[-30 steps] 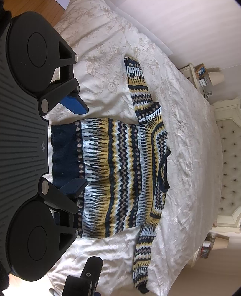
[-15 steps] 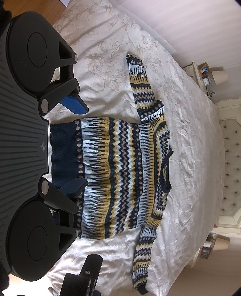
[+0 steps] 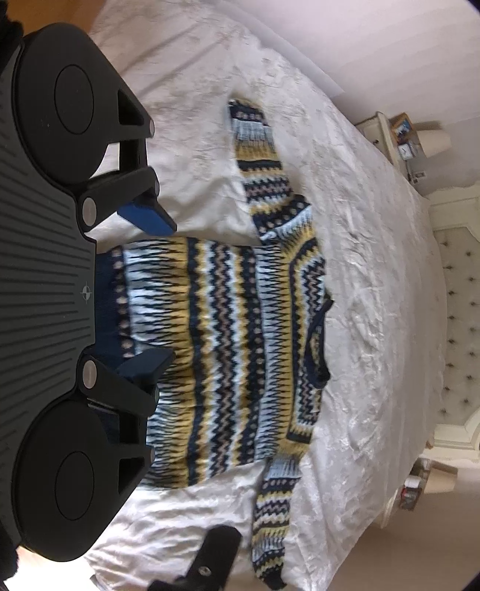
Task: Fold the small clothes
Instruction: 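Move the right gripper to the sweater's sleeve cuff and close on it, then lift the cuff with the right gripper and carry it across the sweater body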
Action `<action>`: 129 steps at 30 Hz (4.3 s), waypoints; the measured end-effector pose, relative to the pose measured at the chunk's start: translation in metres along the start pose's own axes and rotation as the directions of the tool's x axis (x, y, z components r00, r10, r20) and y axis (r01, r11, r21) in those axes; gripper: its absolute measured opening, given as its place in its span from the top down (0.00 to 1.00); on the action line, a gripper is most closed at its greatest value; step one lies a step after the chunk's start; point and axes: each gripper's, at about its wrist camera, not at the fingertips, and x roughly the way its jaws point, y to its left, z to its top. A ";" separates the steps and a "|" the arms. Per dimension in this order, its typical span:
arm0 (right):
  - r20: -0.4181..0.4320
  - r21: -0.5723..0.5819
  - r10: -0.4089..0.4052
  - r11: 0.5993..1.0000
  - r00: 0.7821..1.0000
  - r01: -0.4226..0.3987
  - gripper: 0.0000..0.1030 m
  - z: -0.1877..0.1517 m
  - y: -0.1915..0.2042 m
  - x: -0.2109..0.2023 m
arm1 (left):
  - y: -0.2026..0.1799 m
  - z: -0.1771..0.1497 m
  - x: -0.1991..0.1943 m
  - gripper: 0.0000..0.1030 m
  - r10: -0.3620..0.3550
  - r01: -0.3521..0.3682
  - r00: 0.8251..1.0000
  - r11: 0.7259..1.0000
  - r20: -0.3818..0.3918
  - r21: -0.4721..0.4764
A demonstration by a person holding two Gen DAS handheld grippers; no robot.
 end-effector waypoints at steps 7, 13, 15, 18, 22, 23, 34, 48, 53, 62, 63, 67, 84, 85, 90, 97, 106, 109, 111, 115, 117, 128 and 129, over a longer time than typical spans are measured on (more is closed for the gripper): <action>0.118 0.060 -0.050 0.997 0.992 0.043 0.01 0.028 0.010 0.011 | 0.014 0.037 0.011 0.43 -0.015 0.012 0.998 0.999 0.063 0.039; 0.066 0.088 -0.149 0.986 0.987 0.143 0.01 0.024 0.010 0.039 | 0.020 0.049 0.032 0.43 -0.046 0.042 0.998 0.995 0.041 0.095; 0.037 0.097 -0.153 0.984 0.987 0.149 0.01 0.020 0.003 0.048 | 0.021 0.050 0.040 0.43 -0.056 0.054 0.998 0.993 0.017 0.103; -0.033 0.137 -0.104 0.985 0.994 0.108 0.02 0.017 -0.015 0.064 | 0.022 0.053 0.053 0.43 -0.075 0.078 0.997 0.993 -0.032 0.084; -0.084 0.162 -0.123 0.978 0.989 0.135 0.06 0.015 -0.047 0.085 | 0.015 0.059 0.064 0.43 -0.055 0.059 0.997 0.996 -0.057 0.071; -0.102 0.155 -0.140 0.976 0.985 0.155 0.06 0.017 -0.060 0.091 | 0.012 0.060 0.065 0.43 -0.047 0.051 0.997 0.996 -0.059 0.069; -0.221 0.170 -0.223 0.950 0.949 0.263 0.32 0.047 -0.232 0.149 | -0.054 0.082 0.081 0.43 0.033 -0.040 0.992 0.997 -0.121 -0.059; -0.174 0.040 -0.360 0.927 0.916 0.372 0.32 0.118 -0.403 0.200 | -0.123 0.090 0.089 0.43 0.116 -0.144 0.977 0.978 -0.181 -0.148; -0.178 -0.040 -0.373 0.927 0.911 0.372 0.32 0.131 -0.434 0.226 | -0.140 0.093 0.090 0.43 0.137 -0.165 0.973 0.976 -0.188 -0.143; -0.311 -0.062 -0.334 0.941 0.890 0.331 0.26 0.131 -0.482 0.268 | -0.153 0.097 0.091 0.43 0.174 -0.205 0.964 0.968 -0.199 -0.148; -0.327 -0.054 -0.324 0.944 0.888 0.324 0.26 0.129 -0.485 0.270 | -0.153 0.097 0.092 0.43 0.178 -0.210 0.963 0.966 -0.200 -0.150; -0.369 -0.009 -0.277 0.956 0.887 0.294 0.38 0.120 -0.496 0.270 | -0.153 0.099 0.095 0.43 0.190 -0.225 0.959 0.961 -0.210 -0.158; -0.257 0.192 -0.026 0.978 0.966 0.078 0.83 0.157 -0.443 0.226 | -0.151 0.108 0.108 0.43 0.133 -0.161 0.972 0.978 -0.194 -0.135; -0.243 0.198 -0.011 0.978 0.970 0.061 0.83 0.163 -0.433 0.225 | -0.148 0.108 0.108 0.43 0.127 -0.154 0.974 0.979 -0.189 -0.136; -0.173 0.204 0.057 0.979 0.983 -0.021 0.83 0.195 -0.376 0.218 | -0.125 0.107 0.109 0.43 0.103 -0.129 0.980 0.981 -0.171 -0.145; -0.090 0.157 0.129 0.981 0.988 -0.114 0.88 0.236 -0.261 0.216 | -0.062 0.111 0.123 0.43 0.049 -0.073 0.988 0.983 -0.147 -0.166; -0.109 0.097 0.116 0.990 0.987 -0.105 0.82 0.225 -0.127 0.252 | 0.040 0.120 0.140 0.43 0.054 -0.071 0.991 0.988 -0.124 -0.137; -0.157 0.012 0.003 1.000 0.988 -0.001 0.33 0.194 -0.114 0.269 | 0.056 0.123 0.147 0.43 0.092 -0.105 0.989 0.989 -0.120 -0.102; -0.164 -0.011 -0.053 0.999 0.985 0.052 0.24 0.173 -0.111 0.276 | 0.062 0.125 0.153 0.43 0.094 -0.108 0.988 0.989 -0.126 -0.102; -0.159 -0.110 -0.232 0.970 0.960 0.217 0.09 0.130 -0.098 0.280 | 0.057 0.126 0.161 0.43 0.115 -0.131 0.982 0.986 -0.149 -0.101; -0.121 -0.230 -0.359 0.917 0.926 0.325 0.08 0.111 -0.093 0.290 | 0.052 0.123 0.161 0.43 0.114 -0.133 0.979 0.985 -0.167 -0.110; -0.281 -0.324 -0.326 0.918 0.903 0.230 0.46 0.068 -0.134 0.356 | -0.010 0.127 0.164 0.43 0.124 -0.143 0.966 0.988 -0.226 -0.067; -0.278 -0.349 -0.329 0.910 0.902 0.225 0.46 0.065 -0.133 0.360 | -0.011 0.129 0.164 0.43 0.133 -0.153 0.965 0.986 -0.228 -0.071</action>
